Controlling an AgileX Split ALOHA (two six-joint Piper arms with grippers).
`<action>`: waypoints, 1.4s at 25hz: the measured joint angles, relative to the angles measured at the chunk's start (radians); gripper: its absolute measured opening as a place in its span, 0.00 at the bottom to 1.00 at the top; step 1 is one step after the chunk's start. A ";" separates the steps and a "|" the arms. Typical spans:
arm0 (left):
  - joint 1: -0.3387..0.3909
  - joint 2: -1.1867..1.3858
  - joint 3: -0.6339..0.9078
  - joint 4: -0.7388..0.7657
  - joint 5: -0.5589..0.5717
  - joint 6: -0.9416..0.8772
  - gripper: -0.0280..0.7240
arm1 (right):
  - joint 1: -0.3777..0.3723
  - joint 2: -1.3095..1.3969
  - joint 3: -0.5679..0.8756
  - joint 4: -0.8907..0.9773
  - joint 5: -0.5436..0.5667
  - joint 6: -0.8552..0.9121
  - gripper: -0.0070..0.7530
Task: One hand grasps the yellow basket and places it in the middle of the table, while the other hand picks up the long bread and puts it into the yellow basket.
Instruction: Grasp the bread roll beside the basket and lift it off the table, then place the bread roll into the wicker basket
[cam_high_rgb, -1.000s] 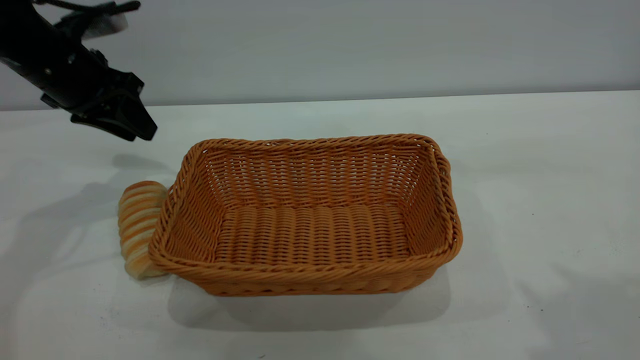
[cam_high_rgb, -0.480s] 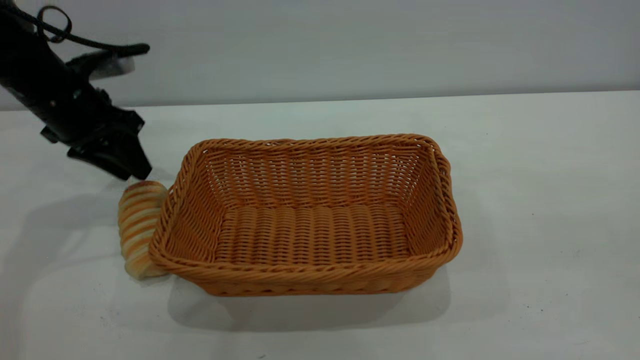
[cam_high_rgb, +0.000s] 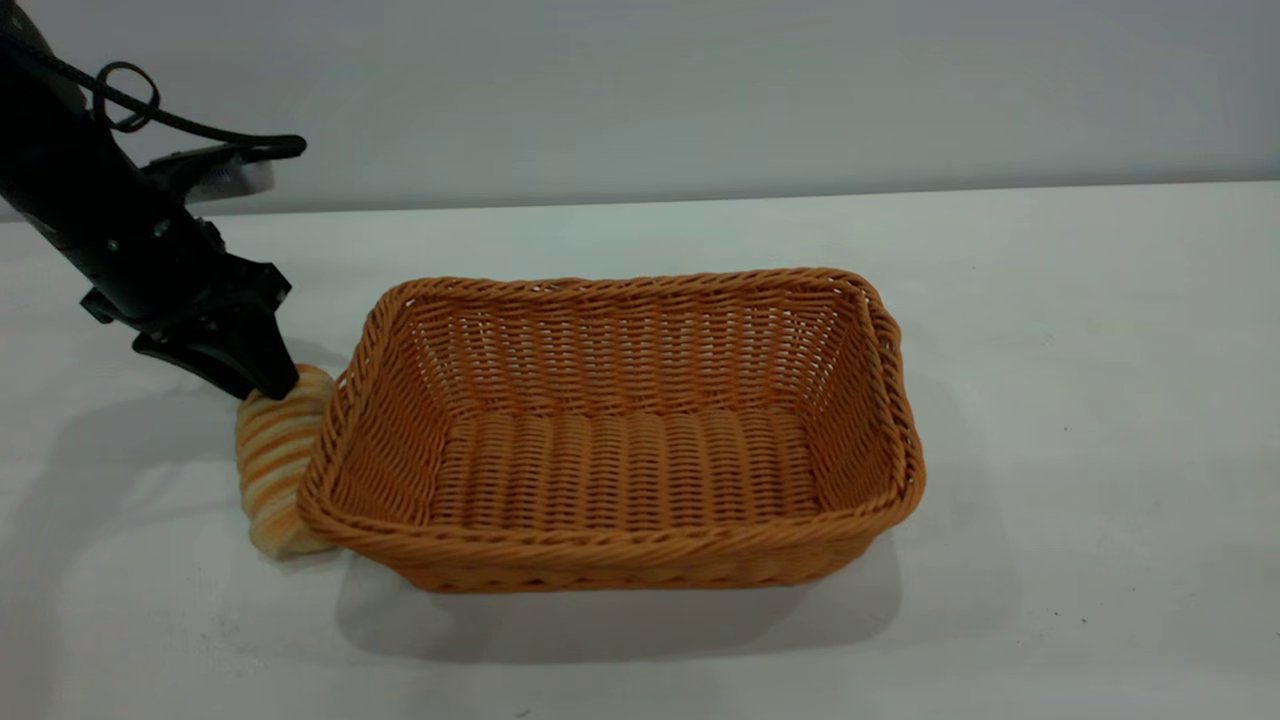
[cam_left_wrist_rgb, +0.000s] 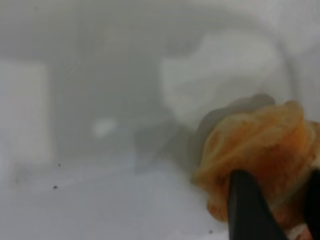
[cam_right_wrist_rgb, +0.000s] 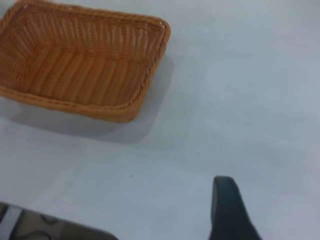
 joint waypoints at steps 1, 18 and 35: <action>0.000 0.002 0.000 0.000 -0.004 0.000 0.51 | 0.000 -0.009 0.000 -0.002 0.017 0.008 0.56; 0.004 0.043 -0.008 -0.077 -0.023 0.059 0.08 | 0.000 -0.015 0.000 -0.020 0.119 0.025 0.45; 0.002 -0.225 -0.136 0.021 0.168 0.043 0.07 | 0.000 -0.015 0.000 -0.079 0.118 0.026 0.45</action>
